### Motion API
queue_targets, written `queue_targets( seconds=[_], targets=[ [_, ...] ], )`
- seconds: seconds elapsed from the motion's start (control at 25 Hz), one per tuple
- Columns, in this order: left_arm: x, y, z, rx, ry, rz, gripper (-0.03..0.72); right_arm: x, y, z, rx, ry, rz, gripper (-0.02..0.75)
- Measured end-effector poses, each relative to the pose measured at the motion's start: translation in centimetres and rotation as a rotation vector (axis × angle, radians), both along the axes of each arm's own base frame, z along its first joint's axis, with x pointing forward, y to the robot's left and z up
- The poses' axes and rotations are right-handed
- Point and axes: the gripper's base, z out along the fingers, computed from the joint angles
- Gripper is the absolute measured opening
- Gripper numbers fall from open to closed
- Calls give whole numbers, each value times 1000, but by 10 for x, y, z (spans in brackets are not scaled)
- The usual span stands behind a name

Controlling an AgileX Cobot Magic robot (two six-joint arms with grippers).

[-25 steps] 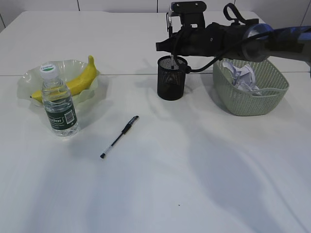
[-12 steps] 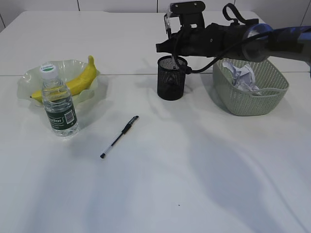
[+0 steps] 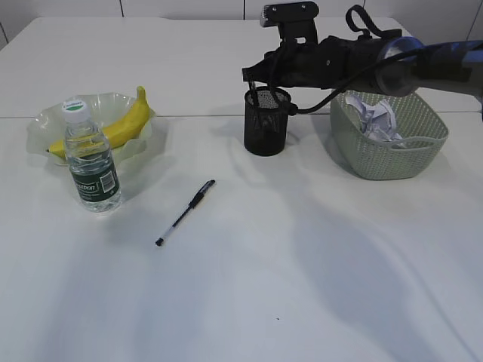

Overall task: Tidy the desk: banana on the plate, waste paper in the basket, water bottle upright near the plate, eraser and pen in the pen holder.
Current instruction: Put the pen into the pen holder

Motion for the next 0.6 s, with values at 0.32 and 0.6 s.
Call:
queue_targets(
  seconds=[0.32, 0.6],
  targets=[
    [0, 0, 0, 1, 0, 0, 505, -7, 0, 16, -16, 47, 26, 108],
    [0, 0, 0, 1, 0, 0, 505, -42, -6, 94, -33, 128, 90, 120]
  ],
)
